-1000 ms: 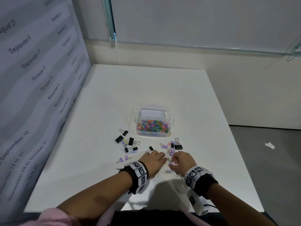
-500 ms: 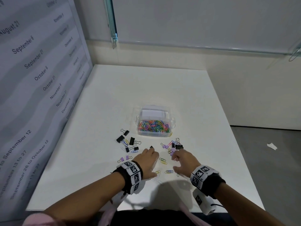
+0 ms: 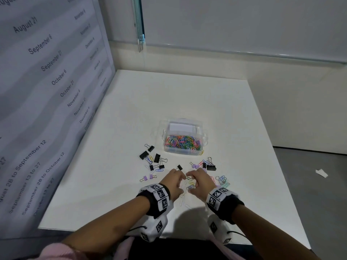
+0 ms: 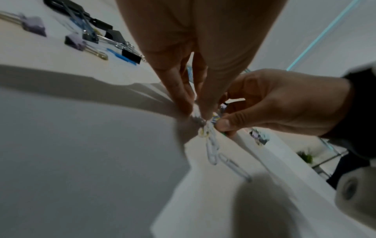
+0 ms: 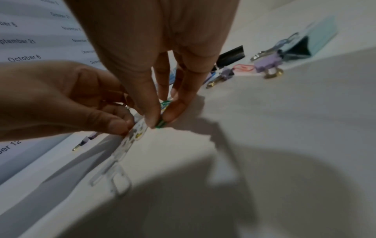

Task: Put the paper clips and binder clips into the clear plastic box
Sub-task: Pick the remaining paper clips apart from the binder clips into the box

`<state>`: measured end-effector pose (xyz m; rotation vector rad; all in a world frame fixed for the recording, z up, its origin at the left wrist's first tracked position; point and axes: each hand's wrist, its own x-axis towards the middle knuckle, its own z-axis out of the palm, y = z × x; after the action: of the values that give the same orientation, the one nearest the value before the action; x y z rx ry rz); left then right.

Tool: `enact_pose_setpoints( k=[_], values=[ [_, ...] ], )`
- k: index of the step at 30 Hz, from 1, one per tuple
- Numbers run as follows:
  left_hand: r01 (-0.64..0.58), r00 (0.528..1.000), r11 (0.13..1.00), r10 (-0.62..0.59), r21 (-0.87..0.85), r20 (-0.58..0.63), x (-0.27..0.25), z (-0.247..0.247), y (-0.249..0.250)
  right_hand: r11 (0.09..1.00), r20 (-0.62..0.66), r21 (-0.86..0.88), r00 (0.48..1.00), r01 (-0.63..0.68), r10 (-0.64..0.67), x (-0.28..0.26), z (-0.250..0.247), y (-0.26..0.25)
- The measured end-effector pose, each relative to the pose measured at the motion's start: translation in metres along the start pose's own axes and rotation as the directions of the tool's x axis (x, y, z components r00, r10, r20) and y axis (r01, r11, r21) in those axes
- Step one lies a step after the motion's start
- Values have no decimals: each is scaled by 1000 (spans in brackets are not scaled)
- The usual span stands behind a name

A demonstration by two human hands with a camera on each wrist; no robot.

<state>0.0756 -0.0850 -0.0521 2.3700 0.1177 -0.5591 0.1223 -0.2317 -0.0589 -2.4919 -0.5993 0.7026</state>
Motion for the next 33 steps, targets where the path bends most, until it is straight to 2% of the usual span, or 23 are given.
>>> enact_pose_setpoints(
  k=[2, 6, 8, 14, 18, 24, 28, 33],
  values=[
    [31, 1000, 999, -31, 4, -3, -3, 0, 0, 1000, 29, -17, 1000, 3, -3, 4, -5, 0],
    [-23, 998, 965, 8, 262, 58, -8, 7, -8, 995, 136, -87, 990, 51, -39, 8, -13, 3],
    [-39, 998, 948, 23, 317, 56, -9, 13, -11, 992, 150, -91, 986, 87, -73, 9, -16, 2],
    [-32, 999, 970, 32, 242, 6, -7, 21, -6, 990, 138, -83, 985, 117, -105, 7, -14, -5],
    [-41, 999, 980, 38, 195, 18, -1, 14, -7, 991, 158, -84, 983, 107, -92, 5, -14, -4],
    [-81, 995, 954, 61, 290, 77, 9, 2, -5, 988, 160, -135, 985, 81, -59, 5, -15, -7],
    [-61, 993, 947, 24, 316, 119, 16, -8, -2, 993, 92, -116, 996, 12, -1, 8, -19, -10],
    [-50, 994, 980, 30, 192, 104, 19, -26, -1, 993, 69, -118, 997, -26, 35, 19, -34, -14]
  ],
)
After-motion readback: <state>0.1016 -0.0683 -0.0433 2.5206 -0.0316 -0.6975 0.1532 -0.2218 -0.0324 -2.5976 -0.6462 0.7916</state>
